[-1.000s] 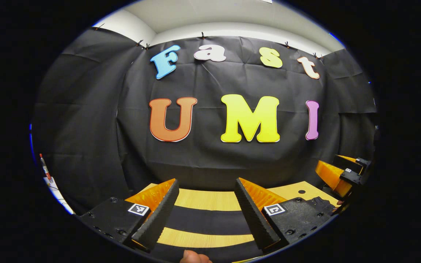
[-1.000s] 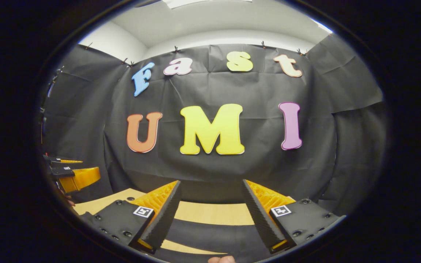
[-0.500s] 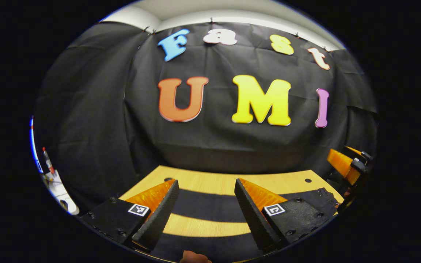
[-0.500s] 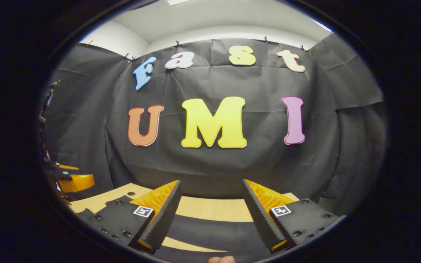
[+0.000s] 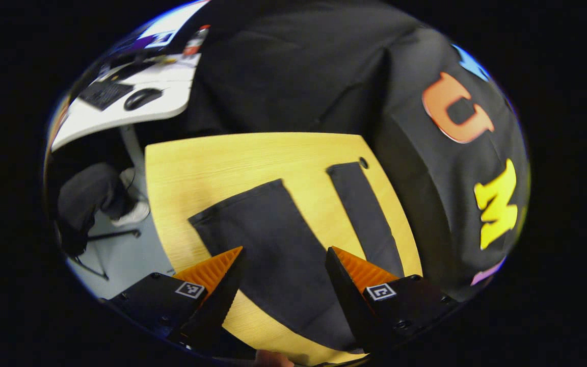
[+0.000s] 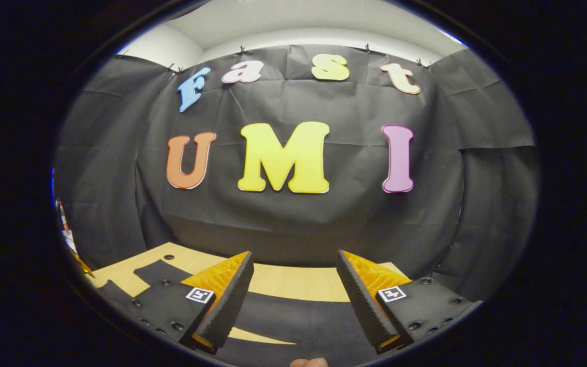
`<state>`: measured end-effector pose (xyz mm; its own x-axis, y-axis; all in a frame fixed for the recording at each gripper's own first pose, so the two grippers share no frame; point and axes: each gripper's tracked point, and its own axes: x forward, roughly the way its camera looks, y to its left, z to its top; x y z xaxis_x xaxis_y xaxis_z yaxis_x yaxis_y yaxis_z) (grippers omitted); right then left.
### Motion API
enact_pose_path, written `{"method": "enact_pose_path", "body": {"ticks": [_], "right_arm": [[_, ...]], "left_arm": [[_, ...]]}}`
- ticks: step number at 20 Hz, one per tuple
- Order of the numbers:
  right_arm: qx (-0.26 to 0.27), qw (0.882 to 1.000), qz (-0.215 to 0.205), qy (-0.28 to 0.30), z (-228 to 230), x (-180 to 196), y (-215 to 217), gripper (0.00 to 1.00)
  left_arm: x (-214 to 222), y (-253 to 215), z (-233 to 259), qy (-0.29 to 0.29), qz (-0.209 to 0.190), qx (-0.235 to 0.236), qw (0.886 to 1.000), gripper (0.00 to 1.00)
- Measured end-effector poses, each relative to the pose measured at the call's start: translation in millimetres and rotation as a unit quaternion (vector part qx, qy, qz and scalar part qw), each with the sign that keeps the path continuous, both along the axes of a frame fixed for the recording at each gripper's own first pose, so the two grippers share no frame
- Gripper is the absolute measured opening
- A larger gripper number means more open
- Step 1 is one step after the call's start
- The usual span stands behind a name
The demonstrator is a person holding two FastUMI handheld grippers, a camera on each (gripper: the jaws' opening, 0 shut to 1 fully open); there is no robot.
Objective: Grasp the waist and the cuffs of the jeans and fold them to make the two legs overlap; first hold the waist and fold one-third of the jeans toward the cuffs, then hold the cuffs and fold the remaining one-third in the same direction to finish folding.
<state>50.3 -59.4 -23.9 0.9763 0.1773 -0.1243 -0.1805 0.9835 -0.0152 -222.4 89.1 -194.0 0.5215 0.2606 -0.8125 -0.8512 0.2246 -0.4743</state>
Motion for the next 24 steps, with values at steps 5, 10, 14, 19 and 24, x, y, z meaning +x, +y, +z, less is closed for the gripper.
{"method": "enact_pose_path", "body": {"ticks": [5,10,14,19,24], "right_arm": [[-0.005,1.000,-0.026,0.007,-3.1,0.8,-23.8,0.97],[-0.014,0.999,-0.052,0.008,-2.0,1.6,-45.3,0.97],[-0.025,0.997,-0.075,0.005,-1.1,-0.2,-67.4,0.99],[-0.011,0.993,-0.109,0.036,-18.1,-0.3,-103.8,0.97],[0.116,0.961,-0.161,0.193,-92.1,2.4,-163.3,0.98]], "left_arm": [[-36.0,-0.4,-6.1,0.011,0.084,-0.079,0.993,0.99],[-43.6,4.3,-44.4,0.034,0.100,-0.117,0.988,1.00],[-42.1,10.1,-62.0,0.042,0.109,-0.117,0.986,1.00],[-18.2,20.0,-62.0,0.022,0.107,-0.102,0.989,0.98],[-22.7,17.5,-69.4,0.044,0.082,-0.094,0.991,0.97]]}}
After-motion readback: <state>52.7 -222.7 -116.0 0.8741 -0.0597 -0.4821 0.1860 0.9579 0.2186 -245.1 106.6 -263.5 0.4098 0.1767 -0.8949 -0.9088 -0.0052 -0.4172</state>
